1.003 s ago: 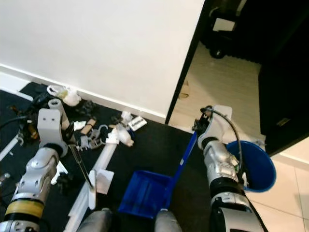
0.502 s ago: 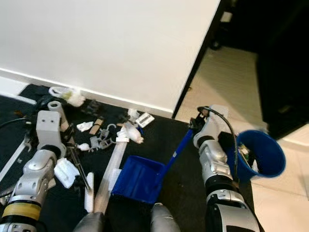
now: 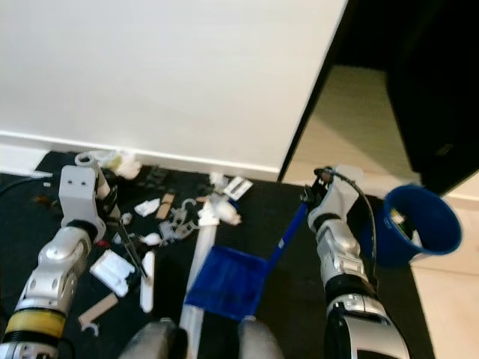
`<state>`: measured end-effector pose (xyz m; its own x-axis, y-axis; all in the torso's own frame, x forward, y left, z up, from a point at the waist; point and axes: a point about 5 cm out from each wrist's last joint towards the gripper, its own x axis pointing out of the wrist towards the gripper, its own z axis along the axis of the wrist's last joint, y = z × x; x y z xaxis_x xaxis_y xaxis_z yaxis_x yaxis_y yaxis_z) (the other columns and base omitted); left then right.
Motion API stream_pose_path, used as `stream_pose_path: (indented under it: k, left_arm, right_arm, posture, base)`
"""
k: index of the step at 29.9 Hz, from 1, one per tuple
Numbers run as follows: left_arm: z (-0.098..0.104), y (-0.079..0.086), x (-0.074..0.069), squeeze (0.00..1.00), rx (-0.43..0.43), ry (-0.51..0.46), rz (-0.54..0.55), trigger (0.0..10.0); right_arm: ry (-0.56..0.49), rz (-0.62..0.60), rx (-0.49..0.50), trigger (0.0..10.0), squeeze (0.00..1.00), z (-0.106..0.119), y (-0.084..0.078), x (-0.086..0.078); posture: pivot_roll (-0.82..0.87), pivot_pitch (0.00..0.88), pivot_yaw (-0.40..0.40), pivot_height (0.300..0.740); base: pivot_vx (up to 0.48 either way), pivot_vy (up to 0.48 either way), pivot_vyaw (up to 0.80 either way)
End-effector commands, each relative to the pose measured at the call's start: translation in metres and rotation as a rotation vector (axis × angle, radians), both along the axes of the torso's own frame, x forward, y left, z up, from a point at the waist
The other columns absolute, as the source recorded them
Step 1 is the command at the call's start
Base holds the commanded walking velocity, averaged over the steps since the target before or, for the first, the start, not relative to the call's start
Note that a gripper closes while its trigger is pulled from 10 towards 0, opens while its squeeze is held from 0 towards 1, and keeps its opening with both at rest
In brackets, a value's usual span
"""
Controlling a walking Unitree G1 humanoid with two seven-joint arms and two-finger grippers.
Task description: Sweep floor
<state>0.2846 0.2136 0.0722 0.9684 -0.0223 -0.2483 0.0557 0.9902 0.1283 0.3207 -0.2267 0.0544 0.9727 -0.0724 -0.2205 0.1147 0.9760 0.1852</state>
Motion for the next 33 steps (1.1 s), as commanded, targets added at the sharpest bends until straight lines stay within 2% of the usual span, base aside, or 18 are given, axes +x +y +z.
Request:
stream_pose_path:
  k: [1,6,20,25,33]
  left_arm:
    - [0.007,0.004,0.002,0.00,0.030,-0.020,0.002,10.0]
    - [0.009,0.005,0.002,0.00,0.027,-0.030,0.011,10.0]
    - [0.011,0.005,0.005,0.00,0.029,-0.046,0.095,10.0]
    - [0.010,0.015,0.007,0.00,0.032,-0.041,0.182,10.0]
    - [0.012,0.020,0.007,0.00,0.063,-0.063,0.166,10.0]
  right_arm:
    - [-0.036,-0.026,-0.014,10.0,0.00,0.008,-0.011,0.002]
    - [-0.049,-0.024,-0.023,10.0,0.00,0.013,-0.016,0.005]
    - [-0.091,0.023,-0.055,10.0,0.00,0.030,-0.015,0.018]
    - [-0.102,0.040,-0.081,10.0,0.00,0.036,-0.016,0.022]
    - [-0.110,0.117,-0.193,10.0,0.00,0.047,-0.021,0.027]
  posture:
    - [0.12,0.072,-0.063,0.740]
    - [0.12,0.075,-0.068,0.740]
    - [0.12,0.080,-0.078,0.740]
    - [0.11,0.081,-0.079,0.740]
    - [0.11,0.089,-0.081,0.740]
  base:
    - [0.000,0.000,0.00]
    - [0.000,0.000,0.00]
    - [0.000,-0.446,0.00]
    - [0.000,0.000,0.00]
    - [0.000,0.000,0.00]
